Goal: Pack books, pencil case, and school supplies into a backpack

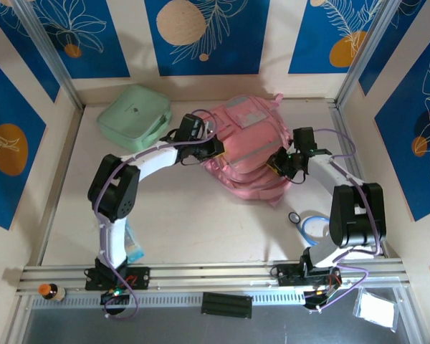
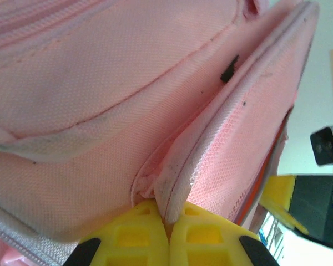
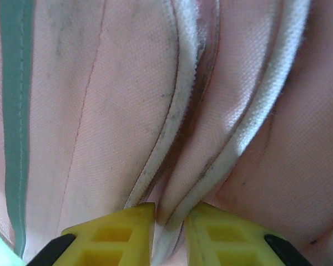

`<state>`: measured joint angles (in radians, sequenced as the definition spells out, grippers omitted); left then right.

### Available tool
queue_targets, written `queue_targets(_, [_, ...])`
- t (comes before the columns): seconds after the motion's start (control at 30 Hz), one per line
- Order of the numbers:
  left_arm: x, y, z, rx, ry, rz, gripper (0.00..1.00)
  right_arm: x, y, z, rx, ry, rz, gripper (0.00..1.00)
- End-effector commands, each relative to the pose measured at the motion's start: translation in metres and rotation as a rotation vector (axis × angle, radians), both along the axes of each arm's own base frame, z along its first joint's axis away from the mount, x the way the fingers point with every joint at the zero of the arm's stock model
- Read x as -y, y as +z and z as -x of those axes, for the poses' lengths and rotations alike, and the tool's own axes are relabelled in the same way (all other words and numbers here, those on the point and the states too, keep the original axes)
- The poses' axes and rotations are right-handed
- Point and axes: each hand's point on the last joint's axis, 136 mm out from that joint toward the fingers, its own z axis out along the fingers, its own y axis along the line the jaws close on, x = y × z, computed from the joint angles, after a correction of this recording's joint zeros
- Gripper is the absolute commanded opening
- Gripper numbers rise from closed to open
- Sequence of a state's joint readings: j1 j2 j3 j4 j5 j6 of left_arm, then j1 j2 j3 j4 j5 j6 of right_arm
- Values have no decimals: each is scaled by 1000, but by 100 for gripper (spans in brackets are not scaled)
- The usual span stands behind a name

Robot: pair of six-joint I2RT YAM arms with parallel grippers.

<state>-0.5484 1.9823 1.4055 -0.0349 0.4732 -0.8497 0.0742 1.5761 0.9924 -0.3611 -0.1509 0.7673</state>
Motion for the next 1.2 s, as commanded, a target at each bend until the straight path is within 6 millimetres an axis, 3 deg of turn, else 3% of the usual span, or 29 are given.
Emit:
queue_targets(0.0, [9,23,24,-18,-29,110,0,-18,35,-34,162,108,-22,22])
queue_targets(0.17, [10,30,27,-34,0,182,0,-8,47,-26,169,79,78,36])
queue_targets(0.3, [13,39,20,-35,20,211,0,6,67,-1,201,27,209,50])
queue_targets(0.4, [16,46,15,-36,34,233,0,2,75,21,211,40,264,52])
queue_targets(0.47, [17,48,13,-42,45,248,0,-10,76,33,211,74,283,52])
queue_targets(0.63, [21,53,11,-45,51,273,0,-67,78,52,255,199,337,51])
queue_targets(0.83, [21,55,13,-51,49,276,0,-117,71,50,293,242,364,46])
queue_targets(1.0, [22,58,15,-42,36,285,0,-139,50,44,232,210,352,42])
queue_targets(1.17, [22,56,16,-54,30,284,0,-142,45,33,225,144,369,37])
